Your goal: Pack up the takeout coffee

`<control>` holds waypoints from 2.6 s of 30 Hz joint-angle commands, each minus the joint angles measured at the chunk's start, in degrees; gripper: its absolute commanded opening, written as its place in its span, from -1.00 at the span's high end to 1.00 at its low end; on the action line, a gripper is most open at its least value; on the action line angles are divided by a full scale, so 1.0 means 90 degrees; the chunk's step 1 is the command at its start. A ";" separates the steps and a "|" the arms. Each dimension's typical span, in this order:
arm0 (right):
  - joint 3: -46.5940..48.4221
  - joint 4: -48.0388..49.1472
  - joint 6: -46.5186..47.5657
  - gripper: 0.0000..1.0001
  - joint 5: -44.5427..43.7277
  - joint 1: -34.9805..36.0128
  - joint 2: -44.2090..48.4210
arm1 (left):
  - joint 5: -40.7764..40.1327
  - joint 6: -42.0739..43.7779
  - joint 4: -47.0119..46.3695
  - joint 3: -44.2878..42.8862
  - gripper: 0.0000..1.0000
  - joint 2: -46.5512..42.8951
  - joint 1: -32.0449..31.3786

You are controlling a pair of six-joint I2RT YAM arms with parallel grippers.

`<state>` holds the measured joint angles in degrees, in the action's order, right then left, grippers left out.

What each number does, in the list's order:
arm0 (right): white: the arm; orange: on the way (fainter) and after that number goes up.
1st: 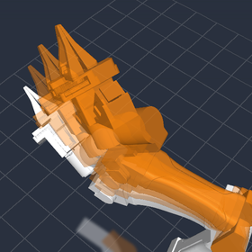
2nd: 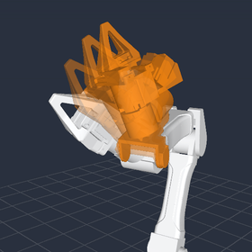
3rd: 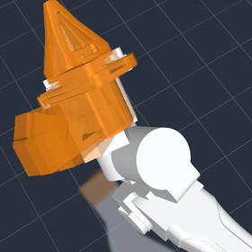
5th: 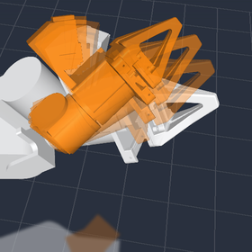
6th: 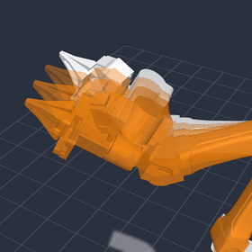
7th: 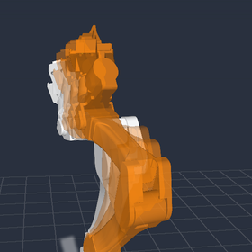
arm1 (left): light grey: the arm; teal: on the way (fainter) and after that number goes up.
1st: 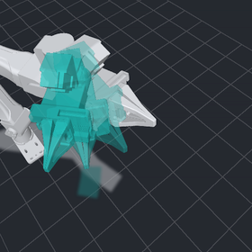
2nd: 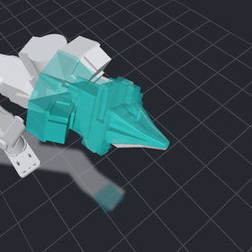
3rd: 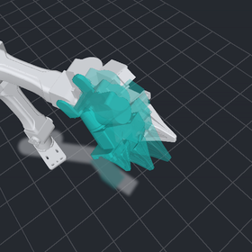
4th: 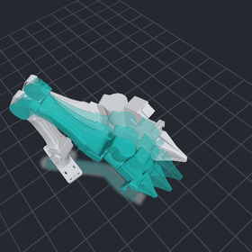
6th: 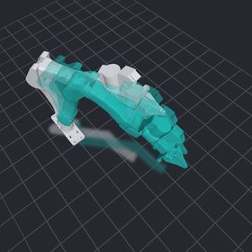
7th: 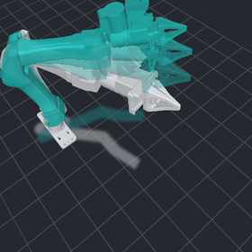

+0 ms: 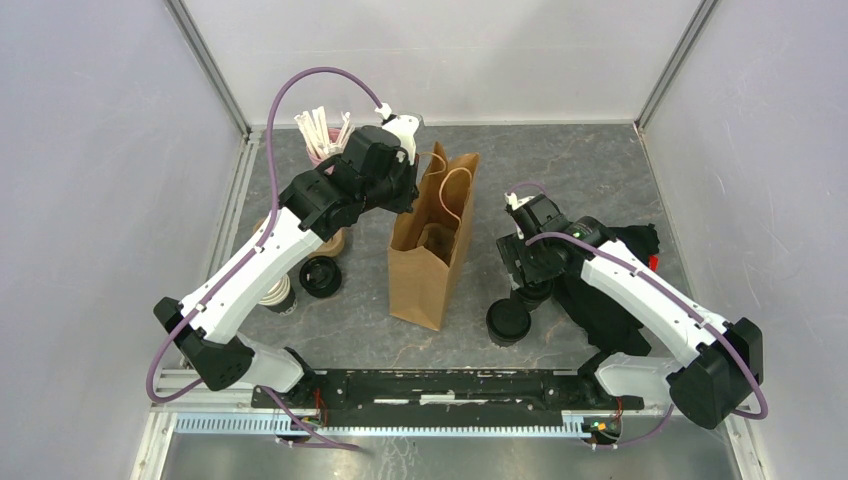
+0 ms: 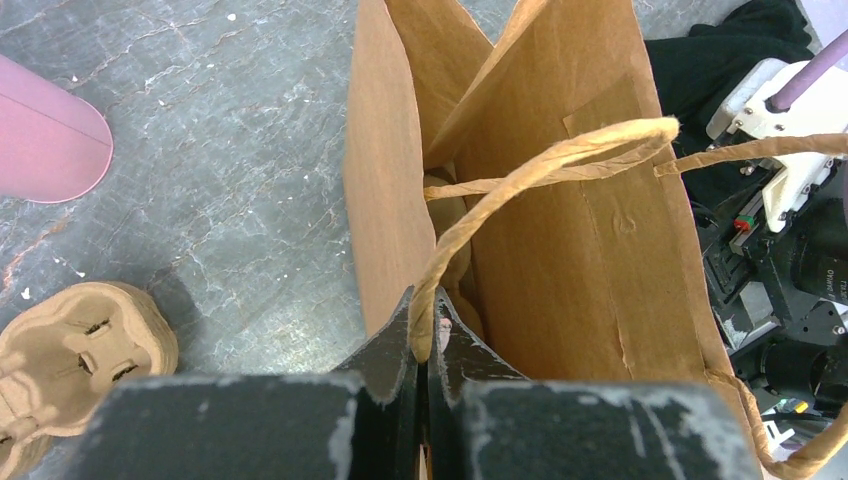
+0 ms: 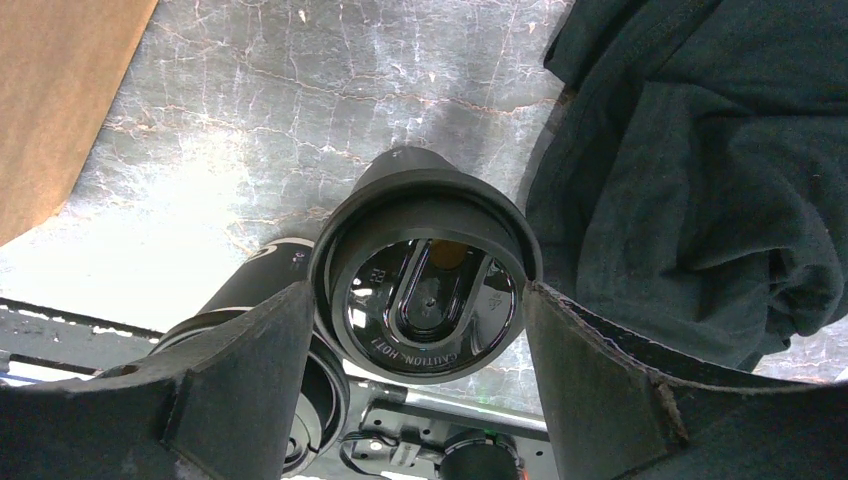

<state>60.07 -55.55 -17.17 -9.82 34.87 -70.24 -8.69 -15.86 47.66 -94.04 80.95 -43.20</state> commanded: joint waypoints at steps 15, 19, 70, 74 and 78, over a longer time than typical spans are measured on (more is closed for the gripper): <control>-0.0335 0.0025 -0.0107 -0.71 -0.0207 0.0015 0.0235 | 0.0154 -0.0227 -0.0031 -0.0151 0.96 0.0124 0.0015; -0.0526 0.0130 -0.0100 -0.71 -0.0139 -0.0001 0.0231 | 0.0140 -0.0218 -0.0017 -0.0182 0.96 0.0146 0.0015; 0.0244 0.0365 0.0328 -0.17 -0.0024 0.0001 0.1161 | 0.0121 -0.6432 0.0955 0.1261 -0.91 -0.1923 0.0127; 0.0291 0.0311 0.0518 -0.17 0.0001 -0.0002 0.1066 | -0.0148 -0.6176 0.0042 0.1603 -0.65 -0.2126 0.0232; 0.0269 0.0384 0.0584 -0.17 0.0059 -0.0004 0.1054 | -0.0555 -0.5268 -0.0423 0.1782 -0.43 -0.2189 0.0497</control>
<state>62.39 -53.67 -13.50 -9.87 34.87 -60.86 -7.97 -71.85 53.19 -78.87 62.72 -40.93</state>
